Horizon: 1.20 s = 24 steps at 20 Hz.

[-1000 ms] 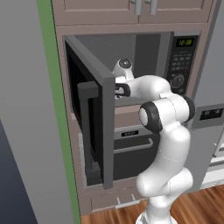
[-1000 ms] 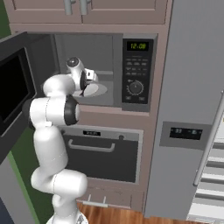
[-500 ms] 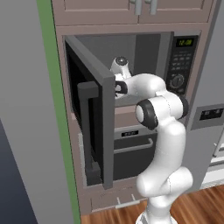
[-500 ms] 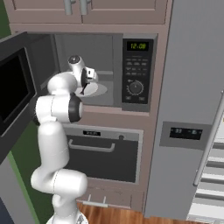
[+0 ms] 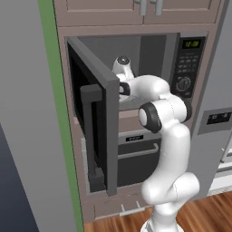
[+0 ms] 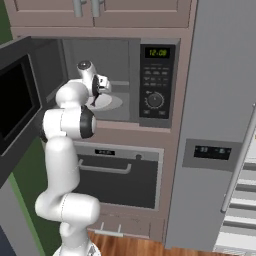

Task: Transport the fish from the fridge to the microwave and turn on the microwave.

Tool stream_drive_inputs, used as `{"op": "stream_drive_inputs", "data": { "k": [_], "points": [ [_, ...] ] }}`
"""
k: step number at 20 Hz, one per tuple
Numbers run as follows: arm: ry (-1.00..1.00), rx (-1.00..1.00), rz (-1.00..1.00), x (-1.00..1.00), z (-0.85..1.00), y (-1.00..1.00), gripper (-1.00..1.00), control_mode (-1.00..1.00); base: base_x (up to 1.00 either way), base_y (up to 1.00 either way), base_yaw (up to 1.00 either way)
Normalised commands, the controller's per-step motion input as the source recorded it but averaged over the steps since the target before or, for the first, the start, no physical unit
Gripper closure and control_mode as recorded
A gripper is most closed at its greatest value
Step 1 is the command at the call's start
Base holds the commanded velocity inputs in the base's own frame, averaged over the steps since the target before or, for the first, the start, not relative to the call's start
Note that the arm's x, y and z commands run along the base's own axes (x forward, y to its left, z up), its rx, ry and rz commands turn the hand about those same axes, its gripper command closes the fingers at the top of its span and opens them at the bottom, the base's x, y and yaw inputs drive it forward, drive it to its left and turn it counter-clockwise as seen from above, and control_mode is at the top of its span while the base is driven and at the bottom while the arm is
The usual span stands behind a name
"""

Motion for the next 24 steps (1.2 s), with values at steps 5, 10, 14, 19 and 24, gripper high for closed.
{"op": "stream_drive_inputs", "data": {
  "k": [5,10,14,19,24],
  "points": [
    [0.00,0.00,0.00,0.00,-0.08,0.18,-1.00,-1.00,0.00,0.00,0.00],
    [0.00,0.00,0.00,0.00,0.00,0.07,-1.00,-1.00,0.00,0.00,0.00],
    [-0.01,0.00,0.00,0.00,0.00,0.00,-1.00,-1.00,0.00,0.00,0.00],
    [-0.02,0.00,0.00,-0.19,0.00,-0.03,-1.00,-1.00,0.00,0.00,0.00],
    [-0.07,0.00,0.00,-0.56,0.00,-0.16,-1.00,-1.00,0.00,0.00,0.00]
  ]
}}
